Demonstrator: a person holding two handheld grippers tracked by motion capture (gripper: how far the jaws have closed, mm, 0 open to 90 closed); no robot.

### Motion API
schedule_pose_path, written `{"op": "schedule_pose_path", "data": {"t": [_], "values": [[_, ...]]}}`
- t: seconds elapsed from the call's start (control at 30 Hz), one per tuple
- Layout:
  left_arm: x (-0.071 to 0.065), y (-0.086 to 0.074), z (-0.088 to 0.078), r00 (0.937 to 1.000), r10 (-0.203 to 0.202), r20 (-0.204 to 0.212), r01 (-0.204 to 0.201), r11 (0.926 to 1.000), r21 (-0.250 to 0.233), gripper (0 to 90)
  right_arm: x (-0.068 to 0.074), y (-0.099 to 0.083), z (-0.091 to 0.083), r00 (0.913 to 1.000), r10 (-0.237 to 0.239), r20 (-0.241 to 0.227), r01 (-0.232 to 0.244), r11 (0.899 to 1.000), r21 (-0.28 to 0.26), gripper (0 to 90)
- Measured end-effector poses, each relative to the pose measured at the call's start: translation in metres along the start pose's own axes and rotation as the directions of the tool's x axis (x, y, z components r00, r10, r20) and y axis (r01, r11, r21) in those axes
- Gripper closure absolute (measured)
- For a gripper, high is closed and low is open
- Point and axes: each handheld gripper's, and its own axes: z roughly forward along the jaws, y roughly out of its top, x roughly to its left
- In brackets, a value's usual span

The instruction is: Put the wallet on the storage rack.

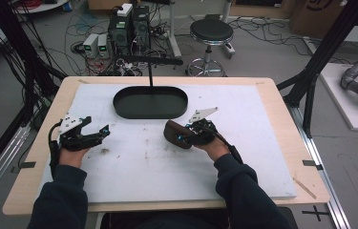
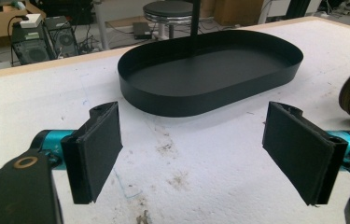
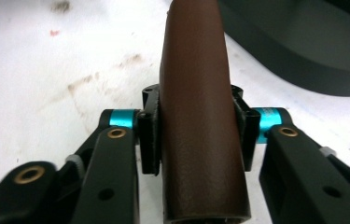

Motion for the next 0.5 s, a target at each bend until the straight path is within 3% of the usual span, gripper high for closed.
{"op": "schedule_pose_path", "data": {"t": [0.1,0.17,0.37,0.5], "values": [[0.001,0.0,-0.001,1.0,0.003,0.005,-0.003,0.9999,-0.011,19.5,-0.01,0.001,-0.004,0.9989,0.047,-0.005,-0.047,0.997,-0.062,64.7],[0.001,-0.001,-0.001,1.0,0.008,0.005,-0.008,0.9999,-0.01,19.5,-0.018,0.005,-0.005,0.9975,0.07,0.007,-0.07,0.996,-0.056,64.7],[0.003,-0.001,-0.001,0.9999,0.008,0.007,-0.008,0.9998,-0.017,19.5,-0.034,0.032,-0.003,0.997,0.07,0.032,-0.067,0.994,-0.086,64.6],[0.003,-0.001,-0.002,1.0,0.006,0.006,-0.006,0.9998,-0.019,19.5,-0.047,0.058,0.008,0.9969,0.072,0.033,-0.068,0.992,-0.104,64.5]]}}
